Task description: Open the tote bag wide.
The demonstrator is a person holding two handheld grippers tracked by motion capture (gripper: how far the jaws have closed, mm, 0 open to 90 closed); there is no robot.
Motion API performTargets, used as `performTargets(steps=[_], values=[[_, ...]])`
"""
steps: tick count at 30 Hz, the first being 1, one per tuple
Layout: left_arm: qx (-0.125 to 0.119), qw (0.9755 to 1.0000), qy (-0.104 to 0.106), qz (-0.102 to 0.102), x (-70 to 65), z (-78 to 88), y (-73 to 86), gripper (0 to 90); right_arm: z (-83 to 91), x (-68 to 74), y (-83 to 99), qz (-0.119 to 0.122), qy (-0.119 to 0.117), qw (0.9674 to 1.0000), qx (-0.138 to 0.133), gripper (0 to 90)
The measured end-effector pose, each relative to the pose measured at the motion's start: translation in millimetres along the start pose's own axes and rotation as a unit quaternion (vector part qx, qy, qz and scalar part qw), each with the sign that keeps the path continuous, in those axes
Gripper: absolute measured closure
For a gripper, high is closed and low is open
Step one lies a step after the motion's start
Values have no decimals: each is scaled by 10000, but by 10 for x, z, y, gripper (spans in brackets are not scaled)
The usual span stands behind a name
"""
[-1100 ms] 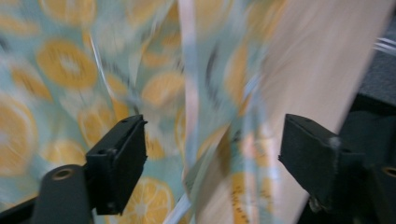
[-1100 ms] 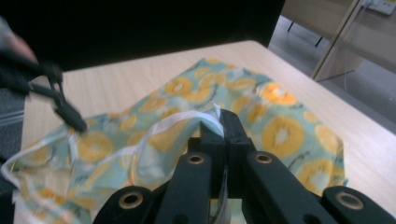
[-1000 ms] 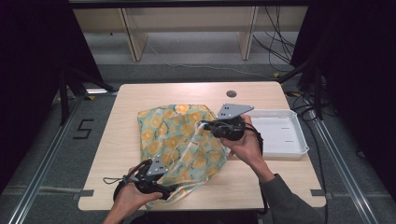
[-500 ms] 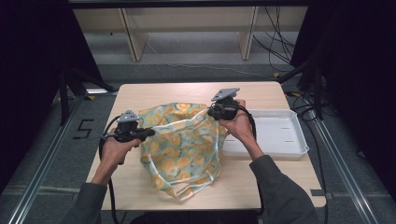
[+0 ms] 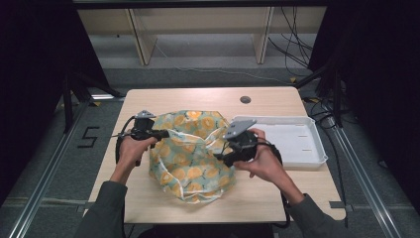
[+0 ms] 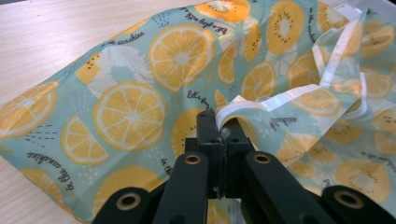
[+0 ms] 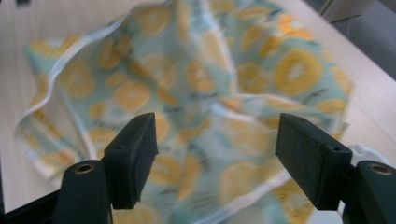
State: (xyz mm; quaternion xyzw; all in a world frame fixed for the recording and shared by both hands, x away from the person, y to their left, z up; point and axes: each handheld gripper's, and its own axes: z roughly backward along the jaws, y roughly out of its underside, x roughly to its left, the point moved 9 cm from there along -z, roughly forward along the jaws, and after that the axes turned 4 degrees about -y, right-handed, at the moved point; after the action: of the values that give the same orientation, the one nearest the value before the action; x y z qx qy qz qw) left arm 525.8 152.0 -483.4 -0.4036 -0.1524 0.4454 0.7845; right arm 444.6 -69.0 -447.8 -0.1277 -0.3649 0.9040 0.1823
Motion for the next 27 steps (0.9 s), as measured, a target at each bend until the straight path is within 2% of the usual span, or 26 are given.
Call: performTargets(steps=[1,2,3,4,5,6,7,8,9,10,11,12,13,14,15,16,17,18,19,21,22,23,25,26,27], values=[[0,10000,0,0,0,0,0,888,0,0,0,0,0,10000,0,296],[10,10000,-3,-9,-1,5,3,888,-68,47,42,137,27,9998,118,286],[-5,10000,9,-16,-3,16,9,888,-258,87,140,449,104,9979,451,256],[13,10000,-2,-40,5,23,19,888,-328,85,182,511,144,9967,611,256],[33,10000,-14,-53,12,27,31,888,-416,64,236,587,263,9946,820,277],[45,10000,-40,-75,25,30,41,888,-493,22,284,783,420,9903,1066,298],[42,10000,-54,-67,34,34,51,888,-553,-44,336,873,690,9850,1319,402],[42,10000,-54,-67,34,34,51,888,-553,-44,336,873,690,9850,1319,402],[48,9999,-59,-80,53,40,89,887,-666,-172,399,1351,640,9743,1683,731],[67,9999,-60,-108,62,44,119,886,-678,-205,417,1132,682,9760,1731,817],[91,9998,-64,-135,72,53,153,885,-684,-269,404,1132,749,9755,1734,890],[97,9998,-91,-165,91,65,188,882,-676,-326,372,1124,771,9765,1671,900],[87,9998,-102,-136,104,76,226,872,-663,-371,315,1207,687,9781,1551,900],[139,9998,-96,-142,116,95,273,858,-628,-379,265,1023,608,9827,1422,900],[174,9997,-71,-175,115,115,317,834,-585,-398,196,993,508,9857,1259,900],[209,9994,-57,-269,102,152,361,787,-533,-379,114,778,335,9908,1055,900],[235,9990,-87,-364,88,207,398,712,-477,-390,12,611,310,9949,744,900],[235,9990,-87,-364,88,207,398,645,-406,-393,-81,483,178,9973,524,900],[230,9981,-249,-505,41,377,435,596,-322,-409,-189,335,99,9990,278,900],[143,9969,-342,-698,-67,593,424,510,-209,-452,-319,240,73,9997,6,900],[-34,9958,-425,-805,-143,703,385,482,-156,-475,-385,269,-19,9995,-155,900],[-112,9941,-486,-964,-228,804,353,459,-111,-485,-437,226,-70,9994,-268,900],[-131,9909,-469,-1254,-396,882,328,458,-55,-516,-499,224,-59,9989,-397,900],[20,9842,-577,-1671,-478,825,333,457,-43,-509,-508,168,-84,9989,-428,900],[125,9823,-577,-1775,-519,750,364,445,-25,-515,-524,232,-80,9986,-477,900]])
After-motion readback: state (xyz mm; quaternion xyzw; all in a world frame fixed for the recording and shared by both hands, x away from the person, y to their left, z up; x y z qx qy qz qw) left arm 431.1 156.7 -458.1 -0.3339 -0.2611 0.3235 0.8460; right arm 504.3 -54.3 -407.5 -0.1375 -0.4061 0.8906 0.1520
